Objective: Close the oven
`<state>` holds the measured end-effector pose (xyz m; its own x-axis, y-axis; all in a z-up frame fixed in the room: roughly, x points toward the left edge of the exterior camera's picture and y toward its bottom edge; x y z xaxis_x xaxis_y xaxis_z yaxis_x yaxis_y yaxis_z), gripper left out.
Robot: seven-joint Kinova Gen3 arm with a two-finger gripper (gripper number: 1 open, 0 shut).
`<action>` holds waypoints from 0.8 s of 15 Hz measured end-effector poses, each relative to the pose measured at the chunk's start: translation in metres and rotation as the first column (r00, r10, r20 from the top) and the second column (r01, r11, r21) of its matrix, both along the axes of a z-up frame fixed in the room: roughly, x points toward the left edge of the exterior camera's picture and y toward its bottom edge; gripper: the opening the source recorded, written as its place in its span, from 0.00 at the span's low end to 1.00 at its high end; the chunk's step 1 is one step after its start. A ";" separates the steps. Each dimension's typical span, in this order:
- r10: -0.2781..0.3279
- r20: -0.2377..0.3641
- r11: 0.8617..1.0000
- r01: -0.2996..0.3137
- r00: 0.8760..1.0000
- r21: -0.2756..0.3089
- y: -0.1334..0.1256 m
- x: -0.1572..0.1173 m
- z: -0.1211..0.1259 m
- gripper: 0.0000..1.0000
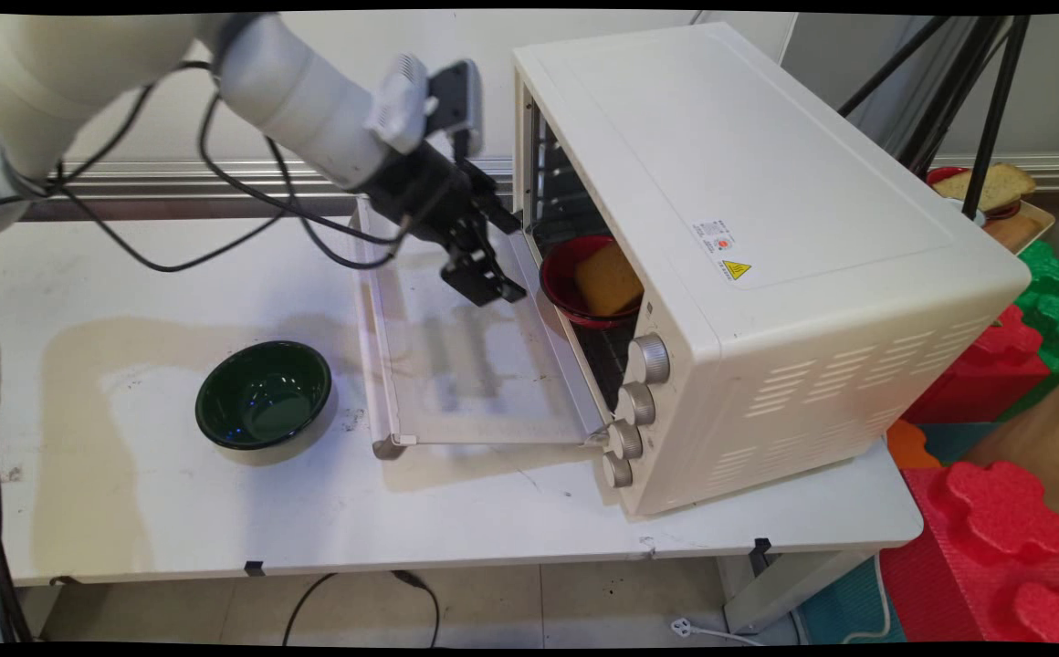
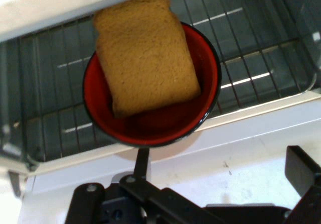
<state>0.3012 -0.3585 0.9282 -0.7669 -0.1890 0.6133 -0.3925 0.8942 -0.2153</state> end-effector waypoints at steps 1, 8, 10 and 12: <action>0.017 -0.012 1.000 -0.017 1.000 0.008 0.004 0.006 0.005 1.00; 0.136 -0.061 0.989 -0.132 0.989 0.073 0.043 0.056 0.038 1.00; 0.165 -0.068 0.983 -0.159 0.984 0.089 0.056 0.073 0.048 1.00; 0.189 -0.068 0.978 -0.182 0.980 0.104 0.071 0.093 0.057 1.00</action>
